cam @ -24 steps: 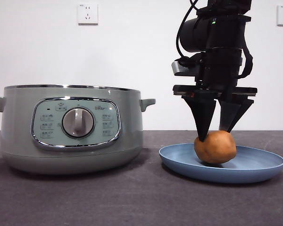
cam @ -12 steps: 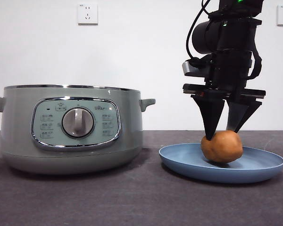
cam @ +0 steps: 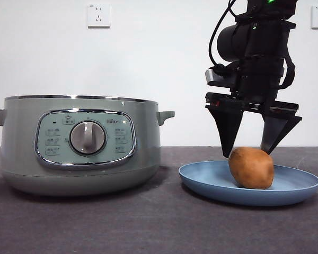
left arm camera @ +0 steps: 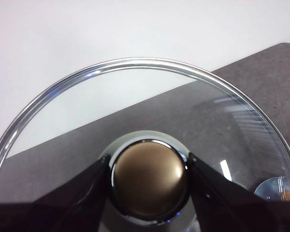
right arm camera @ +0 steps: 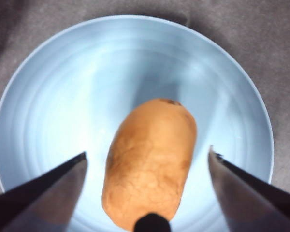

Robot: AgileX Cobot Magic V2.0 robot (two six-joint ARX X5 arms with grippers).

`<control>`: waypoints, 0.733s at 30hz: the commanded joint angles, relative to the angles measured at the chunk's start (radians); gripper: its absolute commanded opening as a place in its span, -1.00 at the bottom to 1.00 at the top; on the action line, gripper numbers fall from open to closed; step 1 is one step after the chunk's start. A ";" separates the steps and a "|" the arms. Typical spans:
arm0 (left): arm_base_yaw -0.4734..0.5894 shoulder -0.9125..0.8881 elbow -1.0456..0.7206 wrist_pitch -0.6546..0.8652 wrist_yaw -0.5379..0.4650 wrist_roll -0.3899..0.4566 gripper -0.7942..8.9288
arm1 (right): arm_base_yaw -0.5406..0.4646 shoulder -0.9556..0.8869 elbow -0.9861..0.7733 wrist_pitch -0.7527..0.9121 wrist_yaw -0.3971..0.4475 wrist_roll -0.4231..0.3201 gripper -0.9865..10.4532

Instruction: Take the potato out from the steamer,put the potato on the plate,close the lid

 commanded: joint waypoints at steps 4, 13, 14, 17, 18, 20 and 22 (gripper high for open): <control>-0.002 -0.005 0.010 -0.025 0.006 0.013 -0.85 | 0.001 -0.081 -0.006 -0.030 -0.003 -0.003 -0.05; -0.001 0.043 0.007 -0.040 0.147 0.047 -0.85 | -0.002 -0.374 -0.005 -0.031 -0.001 0.031 -0.05; -0.001 0.048 0.002 -0.039 0.165 0.049 -0.85 | -0.005 -0.409 -0.005 -0.031 -0.002 0.031 -0.05; -0.001 0.054 -0.035 -0.023 0.214 0.057 -0.85 | -0.011 -0.500 -0.005 -0.031 0.000 0.049 -0.05; -0.002 0.054 -0.052 -0.015 0.222 0.057 -0.85 | -0.012 -0.523 -0.005 -0.031 0.001 0.055 -0.05; -0.002 0.054 -0.101 0.010 0.235 0.058 -0.85 | -0.013 -0.576 -0.005 -0.032 0.002 0.057 -0.05; -0.002 0.054 -0.152 0.033 0.235 0.058 -0.85 | -0.020 -0.617 -0.005 -0.034 0.005 0.064 -0.05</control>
